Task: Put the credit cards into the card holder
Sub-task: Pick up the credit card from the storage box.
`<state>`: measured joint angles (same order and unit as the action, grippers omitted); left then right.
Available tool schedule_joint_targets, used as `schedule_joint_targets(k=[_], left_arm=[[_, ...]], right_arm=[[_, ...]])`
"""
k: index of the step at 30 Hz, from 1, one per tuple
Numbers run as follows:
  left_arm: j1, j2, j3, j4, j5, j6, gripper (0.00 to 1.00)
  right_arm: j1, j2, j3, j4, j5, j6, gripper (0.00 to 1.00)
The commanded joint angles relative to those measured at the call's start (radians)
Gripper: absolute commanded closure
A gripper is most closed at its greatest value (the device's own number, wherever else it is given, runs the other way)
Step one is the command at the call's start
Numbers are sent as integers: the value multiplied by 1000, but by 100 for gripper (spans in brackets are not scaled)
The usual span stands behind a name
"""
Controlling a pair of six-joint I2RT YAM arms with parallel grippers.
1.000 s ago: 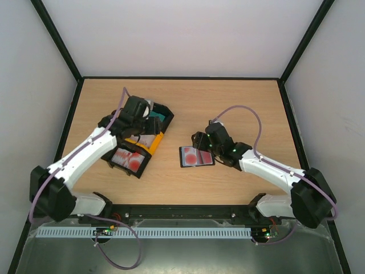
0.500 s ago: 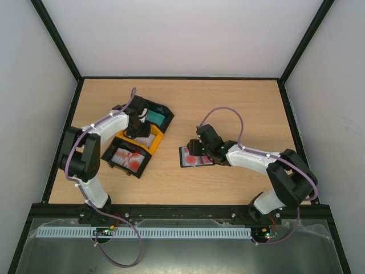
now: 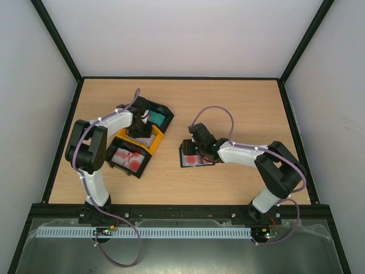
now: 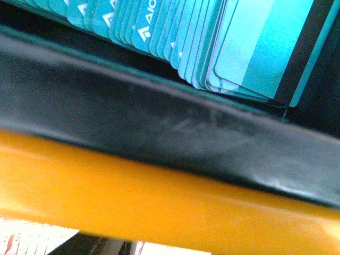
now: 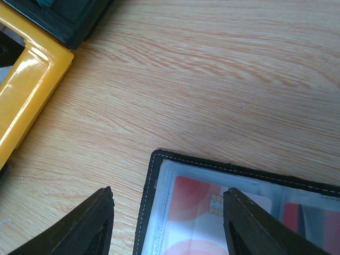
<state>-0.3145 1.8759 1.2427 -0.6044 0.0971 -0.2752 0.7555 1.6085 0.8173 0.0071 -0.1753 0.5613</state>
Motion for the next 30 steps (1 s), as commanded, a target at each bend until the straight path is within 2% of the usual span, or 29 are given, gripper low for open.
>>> schedule_joint_targets(k=[1, 8, 11, 30], left_arm=[[5, 21, 15, -3, 17, 4, 61], [5, 18, 29, -19, 71, -14, 74], [5, 8, 38, -25, 108, -19, 77], [-8, -108, -3, -35, 271, -30, 82]], right_arm=[[12, 23, 27, 28, -4, 1, 45], [13, 24, 26, 29, 11, 13, 45], [13, 24, 27, 25, 13, 22, 46], [13, 12, 9, 34, 28, 54, 46]])
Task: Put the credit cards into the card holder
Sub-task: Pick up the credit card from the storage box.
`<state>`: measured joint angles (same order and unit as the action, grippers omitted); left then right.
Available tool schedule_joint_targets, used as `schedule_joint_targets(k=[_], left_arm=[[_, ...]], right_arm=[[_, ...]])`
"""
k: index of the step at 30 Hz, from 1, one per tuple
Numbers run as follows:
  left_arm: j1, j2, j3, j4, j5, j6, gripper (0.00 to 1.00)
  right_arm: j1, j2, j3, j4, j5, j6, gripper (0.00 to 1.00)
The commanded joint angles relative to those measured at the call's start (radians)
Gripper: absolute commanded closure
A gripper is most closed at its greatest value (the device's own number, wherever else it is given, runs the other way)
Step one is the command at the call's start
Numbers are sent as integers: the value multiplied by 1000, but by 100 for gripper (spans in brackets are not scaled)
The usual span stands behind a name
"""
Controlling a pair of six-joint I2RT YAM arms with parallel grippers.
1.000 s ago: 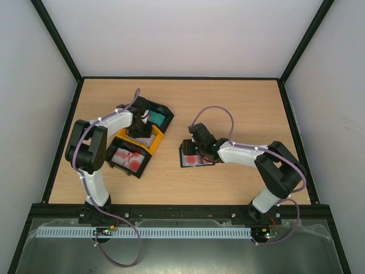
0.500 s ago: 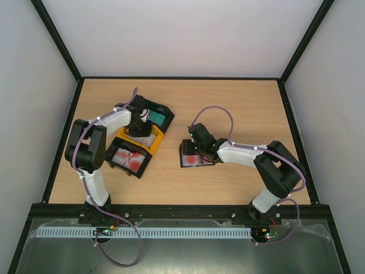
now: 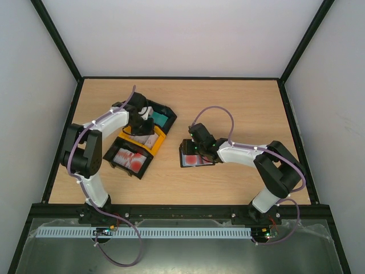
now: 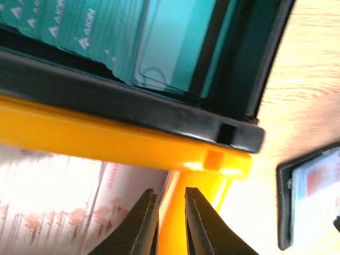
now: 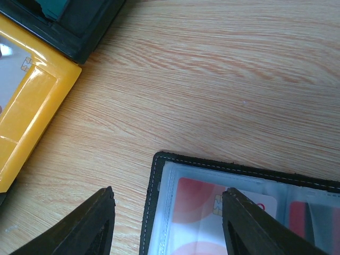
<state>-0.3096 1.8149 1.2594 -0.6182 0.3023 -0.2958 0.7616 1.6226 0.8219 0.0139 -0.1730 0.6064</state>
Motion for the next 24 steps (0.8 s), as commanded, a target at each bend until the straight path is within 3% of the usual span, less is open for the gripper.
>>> schedule_joint_targets(k=[1, 14, 24], left_arm=[[-19, -52, -23, -20, 73, -11, 82], [-80, -77, -39, -18, 67, -42, 79], [-84, -80, -39, -16, 39, -56, 68]], right_arm=[[7, -2, 3, 27, 26, 10, 46], [7, 2, -6, 36, 26, 21, 46], [7, 6, -9, 36, 27, 22, 46]])
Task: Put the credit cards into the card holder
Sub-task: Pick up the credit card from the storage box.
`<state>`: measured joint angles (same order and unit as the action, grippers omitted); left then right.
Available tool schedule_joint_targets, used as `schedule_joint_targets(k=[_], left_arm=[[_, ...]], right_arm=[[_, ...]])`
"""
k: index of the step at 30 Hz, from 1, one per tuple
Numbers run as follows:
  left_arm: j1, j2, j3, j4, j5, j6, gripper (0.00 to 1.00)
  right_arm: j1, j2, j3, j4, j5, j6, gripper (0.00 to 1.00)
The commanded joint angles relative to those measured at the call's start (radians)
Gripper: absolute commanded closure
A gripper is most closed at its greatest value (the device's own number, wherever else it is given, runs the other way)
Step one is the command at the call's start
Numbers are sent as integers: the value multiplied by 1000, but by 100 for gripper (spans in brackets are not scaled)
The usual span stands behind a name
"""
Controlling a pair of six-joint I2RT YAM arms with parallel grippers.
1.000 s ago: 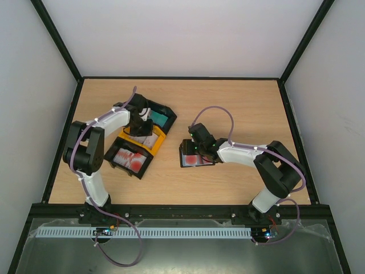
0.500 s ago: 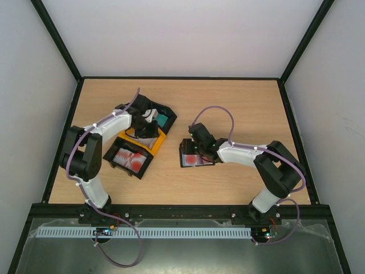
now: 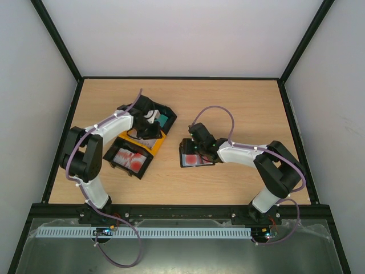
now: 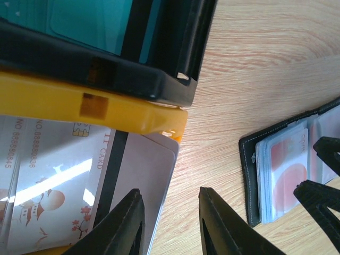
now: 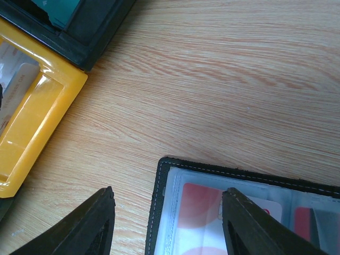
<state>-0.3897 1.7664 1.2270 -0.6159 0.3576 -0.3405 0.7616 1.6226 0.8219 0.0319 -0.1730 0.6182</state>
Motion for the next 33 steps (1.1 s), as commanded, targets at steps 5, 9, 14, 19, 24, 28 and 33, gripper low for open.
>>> schedule_joint_targets(k=[5, 9, 14, 19, 24, 28, 33], left_arm=[[-52, -71, 24, -19, -130, -6, 57], [-124, -65, 5, -26, -296, 11, 50], [-152, 4, -26, -53, -407, 15, 45], [-170, 15, -40, -36, -402, 16, 38], [-173, 19, -44, -32, -383, 14, 38], [-174, 14, -47, -35, -352, 15, 41], [-180, 0, -39, -59, -313, 18, 50]], right_arm=[[7, 8, -7, 18, 27, 11, 46], [7, 12, -3, 17, 27, 11, 46], [7, 12, -5, 14, 34, 13, 46], [7, 18, -5, 10, 39, 13, 46], [7, 23, -2, 13, 38, 13, 46], [7, 28, -3, 11, 42, 13, 46], [7, 27, -4, 10, 46, 14, 46]])
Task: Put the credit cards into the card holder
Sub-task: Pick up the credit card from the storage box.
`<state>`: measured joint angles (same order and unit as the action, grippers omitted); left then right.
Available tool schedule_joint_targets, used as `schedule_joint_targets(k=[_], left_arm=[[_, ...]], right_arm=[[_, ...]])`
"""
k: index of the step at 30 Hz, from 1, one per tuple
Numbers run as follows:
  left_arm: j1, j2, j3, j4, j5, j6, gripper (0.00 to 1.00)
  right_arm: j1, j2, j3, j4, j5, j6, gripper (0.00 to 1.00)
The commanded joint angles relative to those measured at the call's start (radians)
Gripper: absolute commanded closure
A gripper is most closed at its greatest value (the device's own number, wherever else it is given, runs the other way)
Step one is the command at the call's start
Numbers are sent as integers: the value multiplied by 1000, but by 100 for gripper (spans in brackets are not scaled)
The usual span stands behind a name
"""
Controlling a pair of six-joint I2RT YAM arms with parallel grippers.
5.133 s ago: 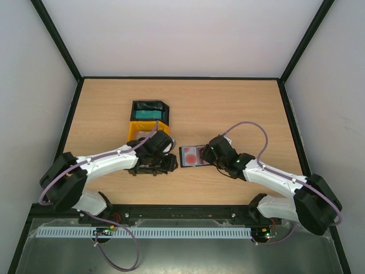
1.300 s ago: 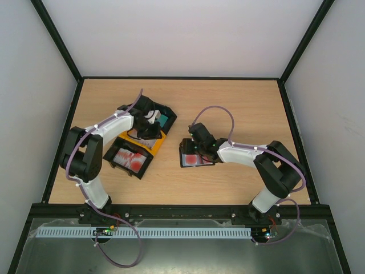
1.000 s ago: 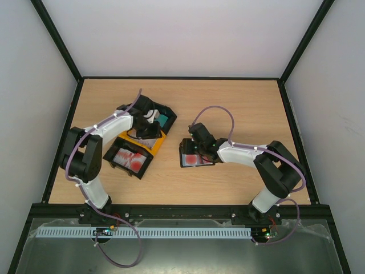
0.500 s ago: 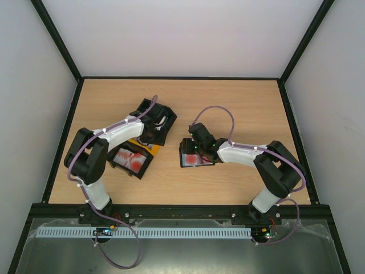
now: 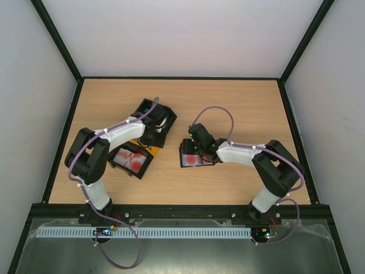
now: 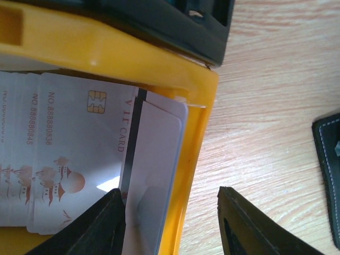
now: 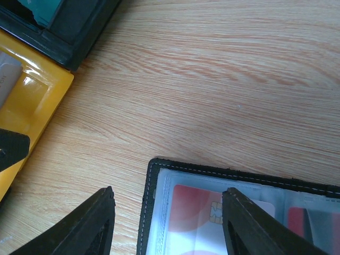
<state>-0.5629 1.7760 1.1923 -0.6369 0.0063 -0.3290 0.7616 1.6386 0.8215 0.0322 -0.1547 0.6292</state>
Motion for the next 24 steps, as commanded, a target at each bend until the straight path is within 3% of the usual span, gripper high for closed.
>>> schedule_joint_targets(k=[1, 24], left_arm=[[-6, -17, -3, -42, 48, 7, 51], [-10, -62, 34, -97, 95, 1, 73]], right_arm=[[7, 11, -5, 11, 27, 1, 46], [7, 16, -8, 14, 34, 1, 46]])
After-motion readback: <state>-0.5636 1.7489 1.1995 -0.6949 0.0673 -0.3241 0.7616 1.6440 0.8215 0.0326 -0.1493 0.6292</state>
